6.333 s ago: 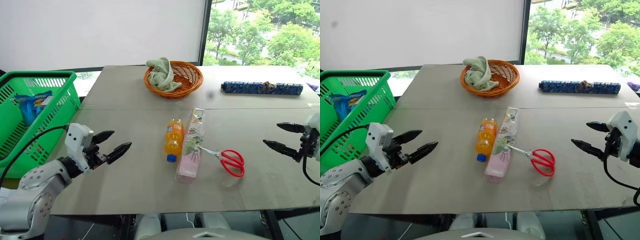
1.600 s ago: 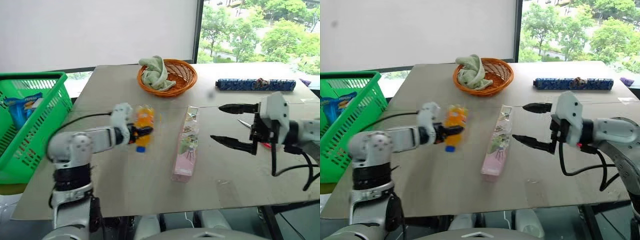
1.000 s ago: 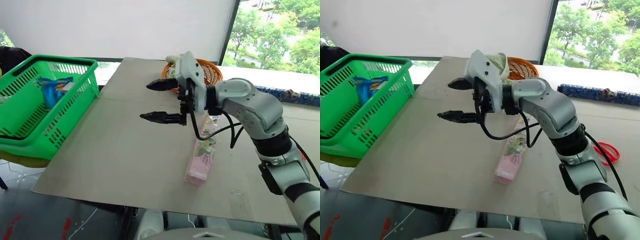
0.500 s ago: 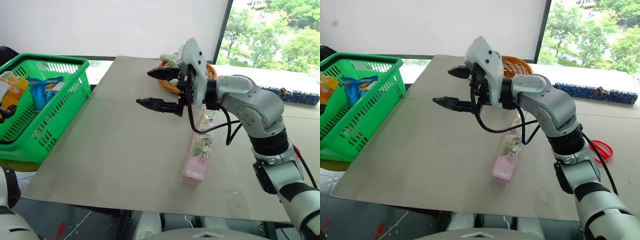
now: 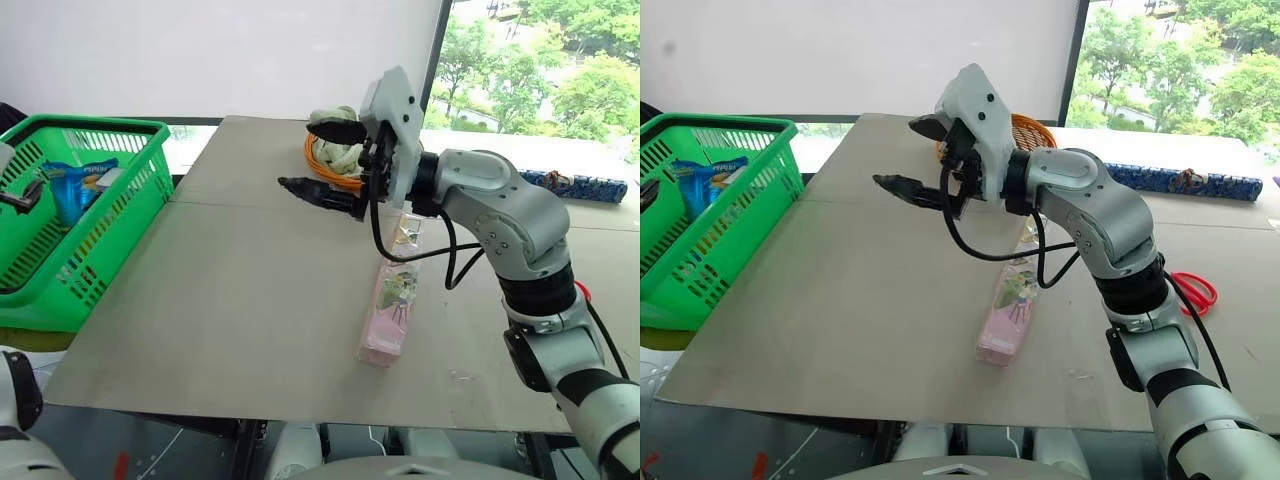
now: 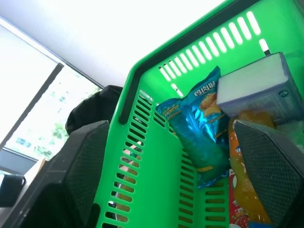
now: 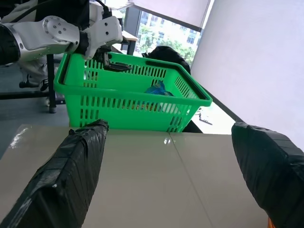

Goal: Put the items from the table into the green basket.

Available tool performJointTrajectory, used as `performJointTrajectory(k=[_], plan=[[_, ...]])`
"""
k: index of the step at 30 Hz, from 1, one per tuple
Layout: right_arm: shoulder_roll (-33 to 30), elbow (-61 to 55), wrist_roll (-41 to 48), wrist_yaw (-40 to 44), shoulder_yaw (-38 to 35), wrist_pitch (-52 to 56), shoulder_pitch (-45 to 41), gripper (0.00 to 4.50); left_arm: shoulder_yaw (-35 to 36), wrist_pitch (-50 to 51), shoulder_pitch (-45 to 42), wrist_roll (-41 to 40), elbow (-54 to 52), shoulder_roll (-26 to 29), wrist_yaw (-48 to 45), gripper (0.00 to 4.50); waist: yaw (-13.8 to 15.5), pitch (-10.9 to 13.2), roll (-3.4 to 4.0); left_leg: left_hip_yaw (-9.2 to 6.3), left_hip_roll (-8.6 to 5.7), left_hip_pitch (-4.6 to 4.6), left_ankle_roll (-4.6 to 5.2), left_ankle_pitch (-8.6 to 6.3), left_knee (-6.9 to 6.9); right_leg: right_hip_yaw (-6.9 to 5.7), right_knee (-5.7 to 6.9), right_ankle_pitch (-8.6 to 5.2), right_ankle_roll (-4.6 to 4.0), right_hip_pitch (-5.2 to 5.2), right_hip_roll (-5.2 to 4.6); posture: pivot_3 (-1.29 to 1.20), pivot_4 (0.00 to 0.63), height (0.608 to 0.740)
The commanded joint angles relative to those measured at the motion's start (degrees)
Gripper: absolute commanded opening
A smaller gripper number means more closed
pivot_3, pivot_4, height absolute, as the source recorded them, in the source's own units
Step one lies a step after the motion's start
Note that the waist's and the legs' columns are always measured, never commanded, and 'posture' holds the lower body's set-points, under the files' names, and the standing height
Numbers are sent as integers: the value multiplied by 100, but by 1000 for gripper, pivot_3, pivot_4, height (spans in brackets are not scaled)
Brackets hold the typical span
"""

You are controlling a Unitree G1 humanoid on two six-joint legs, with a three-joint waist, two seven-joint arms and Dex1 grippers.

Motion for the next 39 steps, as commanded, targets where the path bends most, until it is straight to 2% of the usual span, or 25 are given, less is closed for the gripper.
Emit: performJointTrajectory(k=[1, 4, 6, 7, 9, 12, 16, 18, 20, 26, 31, 35, 39], plan=[[-96, -86, 0, 51, -271, -177, -46, 4500, 471, 479, 208, -613, -1080, -100, -344, 4341, 1, -1, -1, 0, 0, 0, 0, 0, 1, 0, -1, 0, 0, 0, 1, 81, 0, 740], [-830, -438, 164, 570, -534, -137, 439, 4500, 975, 3790, 786, -2824, -4288, -1042, -581, 4341, 103, 5, 9, -16, -2, -1, 2, 0, 8, -15, -4, -1, 2, 14, -14, 47, 0, 740], [-1619, -719, 129, 957, -626, -45, 962, 4500, 790, 5781, 1127, -3944, -6196, -1577, -29, 4341, 157, 10, 17, -35, -6, 0, 14, -8, 27, -24, -15, 0, 3, 42, -33, 19, 0, 740], [-1929, -848, 179, 1083, -692, 40, 1185, 4500, 823, 6753, 1111, -4555, -6785, -1870, 289, 4341, 157, 19, 31, -44, -16, 2, 24, -14, 32, -29, -24, 0, 3, 59, -36, 1, 0, 740], [-2432, -1039, 313, 1273, -855, 180, 1563, 4500, 786, 8316, 863, -5210, -7478, -2429, 806, 4341, 71, 33, 52, -46, -21, 14, 41, -24, 50, -30, -43, 1, 7, 90, -41, -19, 0, 740], [-2963, -1215, 441, 1477, -1109, 290, 2014, 4500, 840, 9827, 302, -5445, -7648, -3492, 1413, 4341, -39, 39, 73, -39, -19, 42, 41, -23, 48, -17, -24, 6, 18, 102, -20, -60, 0, 740], [-3430, -1335, 593, 1578, -1526, 389, 2501, 4500, 846, 10145, -164, -5934, -6587, -4699, 2426, 4341, -204, 39, 103, -62, -20, 83, 33, -17, 48, -3, -8, -2, 13, 125, 30, -117, 0, 740], [-3596, -1421, 644, 1556, -1697, 441, 2703, 4500, 659, 10145, -255, -5924, -6153, -4977, 2855, 4341, -288, 41, 111, -80, -20, 165, 33, -18, 33, 25, -13, -18, -10, 186, 59, -138, 0, 740], [-3735, -1533, 671, 1526, -1833, 455, 2893, 4500, 631, 10145, -388, -5930, -5817, -5260, 3211, 4341, -346, 41, 112, -105, -20, 180, 33, -18, 29, 29, -12, -23, -17, 196, 70, -155, 0, 740], [-3899, -1875, 969, 1356, -2292, 687, 3319, 4500, 174, 10145, -744, -5673, -5288, -5679, 3422, 4341, -430, 41, 112, -117, -24, 175, 28, -21, 30, 69, -16, -19, -23, 192, 77, -200, 0, 740], [-4018, -2094, 1102, 1225, -2609, 810, 3688, 4500, -420, 10145, -989, -5608, -4845, -5751, 3062, 4341, -505, 41, 113, -102, -31, 169, 14, -30, 32, 83, -30, -20, -20, 190, 57, -232, 0, 740], [-4062, -2209, 1143, 1120, -2712, 833, 3879, 4500, -794, 10145, -1070, -5269, -4690, -5771, 2779, 4341, -543, 42, 113, -97, -31, 166, 11, -32, 33, 89, -38, -19, -20, 187, 57, -233, 0, 740], [-4064, -2249, 1196, 1024, -2814, 860, 4070, 4500, -1582, 9756, -1202, -4712, -4413, -5833, 2264, 4341, -552, 41, 114, -103, -31, 166, -12, -46, 33, 83, -38, -30, -37, 187, 58, -233, 0, 740]])
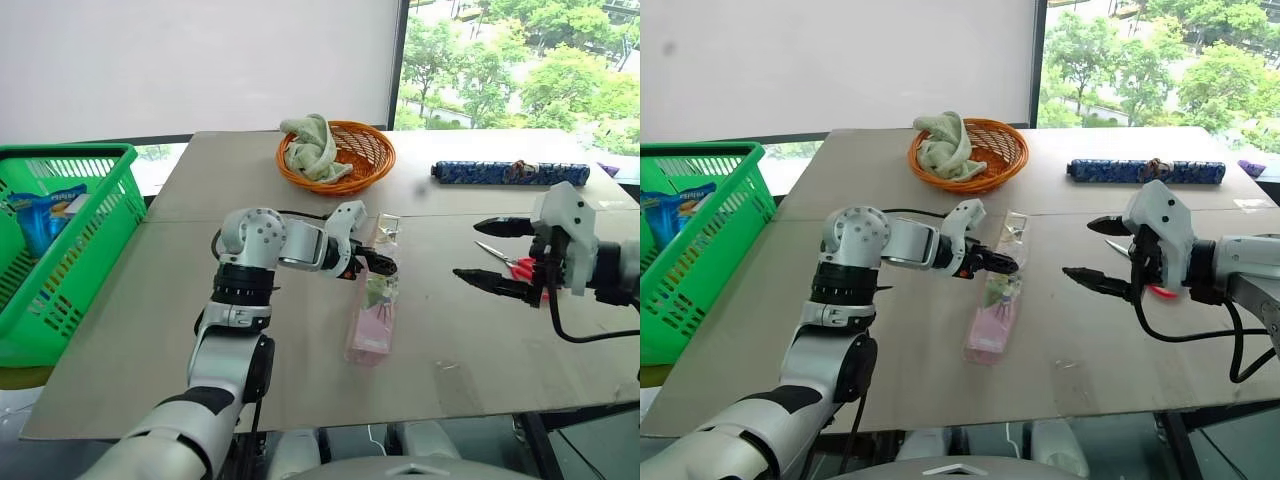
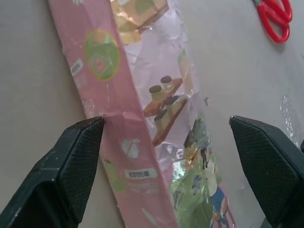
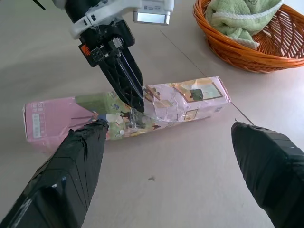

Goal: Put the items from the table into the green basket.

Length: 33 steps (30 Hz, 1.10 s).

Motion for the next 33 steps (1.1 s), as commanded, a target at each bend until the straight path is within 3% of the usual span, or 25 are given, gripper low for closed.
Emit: performJointTrajectory(k=[1, 9, 13, 18, 22, 25, 28, 33], plan=[[-111, -168, 93, -66, -311, 33, 116, 4500, -645, -391, -283, 450, 271, -137, -524, 4341, 6, 0, 1, -1, 0, -1, -2, -1, 0, -1, -1, -1, -1, 0, 0, -233, 0, 740], [-758, -78, -121, 513, -795, -117, 1296, 4500, -1595, -911, -297, 1293, 677, -230, -1334, 4341, 80, -6, 11, -3, -18, -8, -2, -4, 0, -2, -17, -2, 1, 3, -14, -236, 0, 740], [-730, -2, -185, 470, -737, -246, 1327, 4500, -2116, -1229, -106, 1695, 722, -250, -1707, 4341, 82, -21, 34, -8, -30, -4, -1, -4, 0, -6, -20, -5, 12, 7, -31, -239, 0, 740], [-661, 14, -196, 377, -571, -332, 1183, 4500, -2087, -1378, 136, 1937, 550, -118, -2028, 2353, 107, -40, 65, -24, -52, 3, 4, -7, 0, -23, -34, -12, 26, 25, -58, -231, 0, 740], [-625, 29, -205, 354, -446, -398, 1040, 4500, -1505, -1032, 282, 1729, 4, 123, -2257, 792, 86, -48, 79, -32, -61, -3, 14, -13, 0, -33, -39, -11, 24, 29, -69, -222, 0, 740], [-553, 48, -202, 333, -269, -470, 839, 4500, -824, -633, 437, 1477, -541, 302, -2344, 792, 65, -43, 73, -34, -62, -13, 32, -10, -1, -33, -39, -18, 34, 26, -65, -198, 0, 740], [-255, 40, -106, 270, 174, -528, 315, 4500, 600, -56, 745, 1207, -1413, 631, -2286, 792, 22, -18, 63, -32, -60, -18, 44, -4, -7, -24, -39, -14, 45, 17, -53, -158, 0, 740], [543, 165, -186, 156, 1032, -734, -669, 4500, 2194, 84, 1238, 885, -2486, 1207, -1990, 792, 16, 3, 41, -72, -55, -10, 43, -3, -4, -11, -7, -8, 53, 6, -22, -86, 0, 740]])
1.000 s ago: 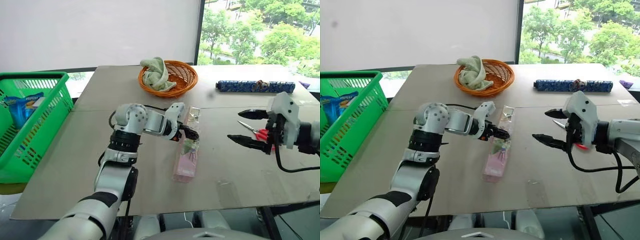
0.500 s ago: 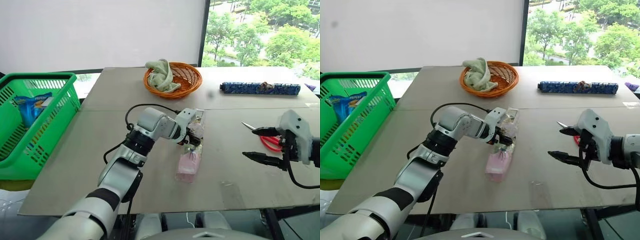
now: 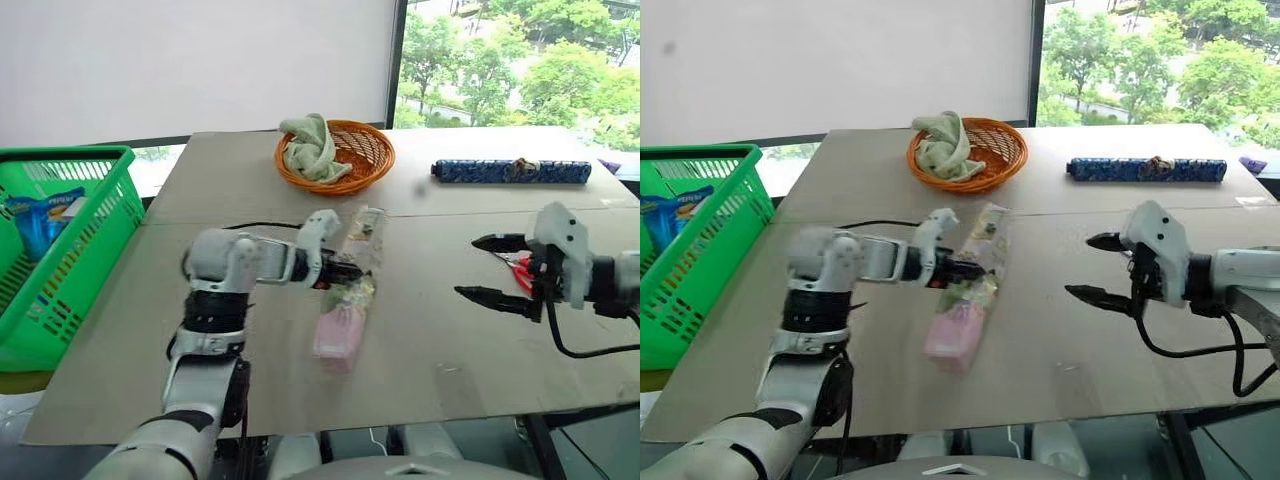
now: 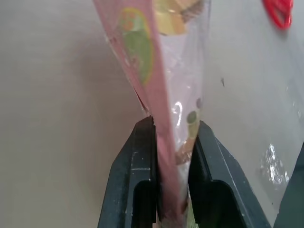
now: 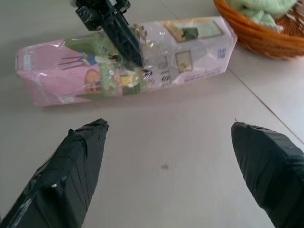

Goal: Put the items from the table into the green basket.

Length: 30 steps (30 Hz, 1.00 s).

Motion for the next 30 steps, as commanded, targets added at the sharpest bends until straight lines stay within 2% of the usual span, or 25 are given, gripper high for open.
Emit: performJointTrajectory(k=[1, 4, 7, 9, 11, 15, 19, 23, 26, 28, 30], plan=[[612, 79, -14, -156, 508, -250, -788, 4500, 1193, 15, 75, -204, -866, 362, 229, 792, 70, 1, 0, -5, 0, 0, 0, 0, 1, 2, 1, 0, 0, 0, 4, -62, 0, 740], [1380, 383, -80, -283, 993, -383, -1582, 4500, 2304, -159, -149, 144, -1067, 758, 538, 792, 222, 10, -11, -10, -5, 4, -2, 1, 6, 7, 6, 2, 0, 2, 7, -4, 0, 740], [1995, 845, -401, -474, 1450, -440, -2370, 4500, 2794, -977, -335, 495, -809, 1514, 723, 792, 271, 24, -33, -7, -5, 1, -4, 1, 7, 11, 6, 3, 1, 0, 6, 54, 0, 740], [2405, 1270, -756, -618, 1769, -562, -2902, 4500, 2680, -1609, -323, 850, -475, 2248, 717, 792, 328, 30, -48, -6, -4, -4, -8, 3, 4, 13, 14, 5, -2, -10, 9, 77, 0, 740], [2853, 1688, -933, -800, 1907, -608, -3399, 4500, 2264, -2741, -177, 1333, 47, 3006, 452, 792, 426, 30, -48, -3, -4, -3, -29, -6, 0, 16, 16, 4, -2, -15, 5, 104, 0, 740], [3316, 2032, -1030, -856, 1906, -609, -3839, 4500, 1539, -4721, -174, 2101, 1268, 3904, 53, 792, 699, 29, -50, 8, -12, -15, -61, -24, -22, 12, 19, 3, -5, -46, -33, 108, 0, 740], [3483, 2058, -1016, -862, 1864, -497, -3979, 4500, 950, -6249, -407, 2673, 2598, 4304, -219, 792, 876, 19, -66, 22, -20, -27, -64, -27, -31, 6, 11, 1, -8, -61, -73, 88, 0, 740], [3322, 1508, -551, -631, 1614, -205, -3726, 4500, 503, -7616, -468, 3258, 4063, 4548, -192, 792, 839, 8, -84, 44, -19, -29, -62, -27, -32, 24, 12, -6, -24, -73, -80, 34, 0, 740], [3192, 1224, -248, -578, 1428, -34, -3568, 4500, 481, -8111, -622, 3359, 4914, 4496, 37, 792, 748, 3, -91, 53, -15, -33, -61, -28, -41, 37, 15, -6, -25, -88, -83, 4, 0, 740], [3159, 1179, -170, -642, 1357, 48, -3515, 4500, 698, -8131, -654, 2991, 5281, 4376, -413, 1366, 677, 2, -93, 46, -13, -40, -61, -27, -41, 31, 22, -6, -25, -97, -83, -17, 0, 740], [3087, 1157, -181, -708, 1332, 92, -3447, 4500, 643, -8488, -644, 3088, 5476, 4338, -310, 2094, 601, 2, -92, 48, -10, -42, -61, -27, -41, 31, 26, -6, -26, -101, -83, -37, 0, 740]])
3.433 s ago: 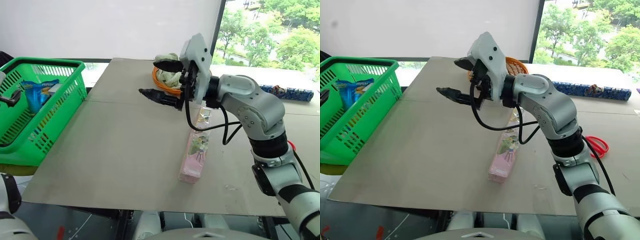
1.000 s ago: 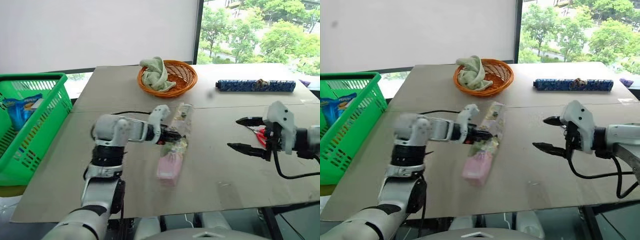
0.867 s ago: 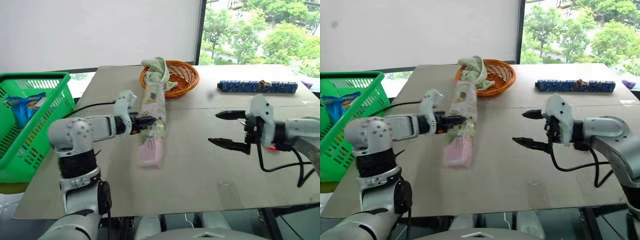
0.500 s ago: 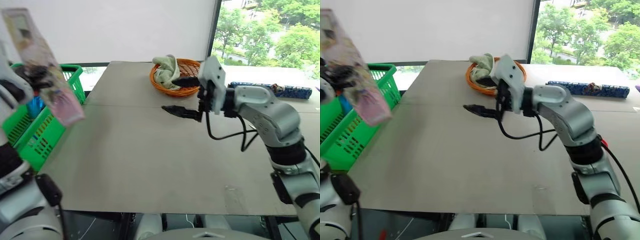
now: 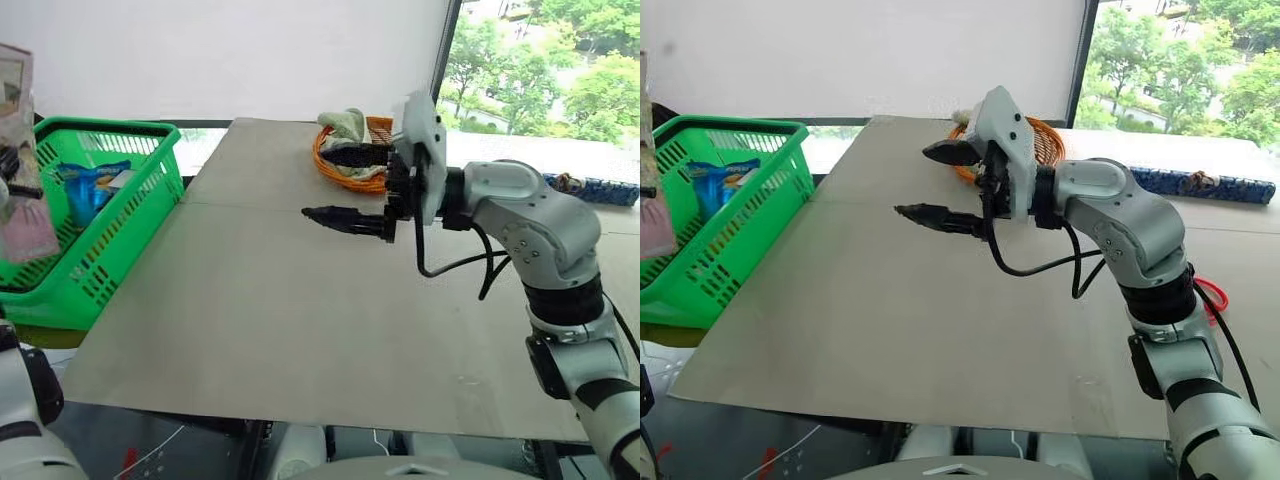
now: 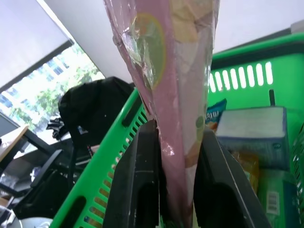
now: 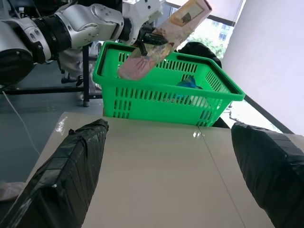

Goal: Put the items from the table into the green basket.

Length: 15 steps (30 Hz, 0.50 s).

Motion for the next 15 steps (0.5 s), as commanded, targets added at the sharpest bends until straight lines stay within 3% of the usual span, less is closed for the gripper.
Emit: performJointTrajectory(k=[1, 4, 5, 7, 9, 12, 15], plan=[[-154, -224, 95, -90, -251, 71, 47, 4500, 117, -738, -237, -13, 106, 19, 195, 2665, -87, 0, -1, -3, 1, -1, 0, 0, 0, -3, 0, 0, 0, 0, 0, -46, 0, 740], [-347, -303, 127, -124, -376, 130, 171, 4500, 156, -1040, -427, -51, -105, -165, 505, 4181, -170, -3, -6, -3, 0, -3, 1, 0, 4, -2, 0, 1, 1, 1, -4, -61, 0, 740], [-408, -321, 102, -173, -414, 138, 212, 4500, 221, -1257, -517, -156, -286, -319, 578, 4464, -199, -4, -6, -3, -1, -4, 1, 0, 7, -2, 1, 1, 1, 1, -6, -68, 0, 740], [-537, -339, 64, -239, -494, 138, 287, 4500, 273, -1403, -652, -300, -637, -569, 668, 4464, -238, -4, -6, -2, -4, -4, 2, 0, 10, -2, 3, 2, 1, 3, -10, -80, 0, 740], [-689, -368, -39, -340, -581, 97, 447, 4500, 270, -926, -799, -734, -1328, -933, 331, 4464, -254, -4, -7, -1, -4, -4, 2, 0, 12, -2, 5, 4, 5, 4, -10, -83, 0, 740], [-820, -205, -350, -820, -1002, -128, 955, 4500, 178, 800, -556, -2142, -3359, -1956, 75, 4464, -243, -8, -11, -3, -5, -5, 5, 0, 21, -7, 4, 11, 19, 15, -7, -82, 0, 740], [-984, -191, -394, -994, -1339, -85, 1488, 4500, -181, 1836, 278, -2884, -5043, -2610, -41, 4464, -323, -4, 8, 12, -8, -4, 43, 9, 41, 7, 10, 14, 25, 28, 2, -100, 0, 740]])
